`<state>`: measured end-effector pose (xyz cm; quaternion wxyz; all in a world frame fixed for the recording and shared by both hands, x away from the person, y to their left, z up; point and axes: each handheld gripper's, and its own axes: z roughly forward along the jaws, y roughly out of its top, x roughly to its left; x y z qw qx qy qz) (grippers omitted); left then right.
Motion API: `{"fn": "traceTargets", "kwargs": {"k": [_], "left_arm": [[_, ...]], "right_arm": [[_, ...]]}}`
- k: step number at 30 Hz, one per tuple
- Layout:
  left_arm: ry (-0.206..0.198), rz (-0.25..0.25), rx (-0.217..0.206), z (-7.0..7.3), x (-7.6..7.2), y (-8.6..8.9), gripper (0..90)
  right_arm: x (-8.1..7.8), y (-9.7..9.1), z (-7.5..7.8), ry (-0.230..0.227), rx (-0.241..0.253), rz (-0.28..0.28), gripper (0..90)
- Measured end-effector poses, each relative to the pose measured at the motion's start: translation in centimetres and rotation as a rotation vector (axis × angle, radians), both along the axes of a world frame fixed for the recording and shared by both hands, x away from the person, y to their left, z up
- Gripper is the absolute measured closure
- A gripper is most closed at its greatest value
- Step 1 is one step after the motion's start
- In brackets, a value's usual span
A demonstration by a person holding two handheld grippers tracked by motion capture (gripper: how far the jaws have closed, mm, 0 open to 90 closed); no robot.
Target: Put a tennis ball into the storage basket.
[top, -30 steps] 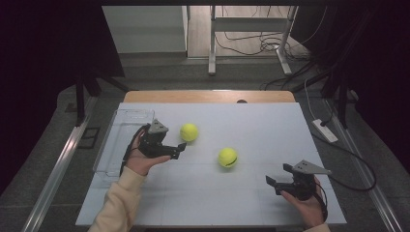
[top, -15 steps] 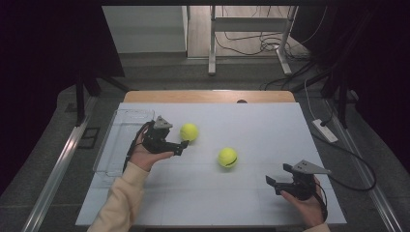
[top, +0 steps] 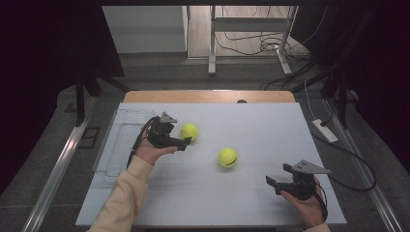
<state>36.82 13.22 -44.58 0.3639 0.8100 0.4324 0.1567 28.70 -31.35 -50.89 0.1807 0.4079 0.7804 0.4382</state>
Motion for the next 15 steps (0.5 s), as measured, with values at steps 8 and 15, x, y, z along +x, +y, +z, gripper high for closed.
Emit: {"fn": "traceTargets", "kwargs": {"k": [8, 15], "left_arm": [[0.021, 0.007, 0.011, 0.1, 1.4, -0.2, 7.3], [0.036, 0.019, 0.025, 0.1, 2.5, -0.3, 6.7]], "right_arm": [[0.0, 0.0, 0.0, 0.000, 0.000, 0.000, 12.0], [0.0, 0.0, 0.0, 0.001, -0.002, -0.001, 12.1]]}}
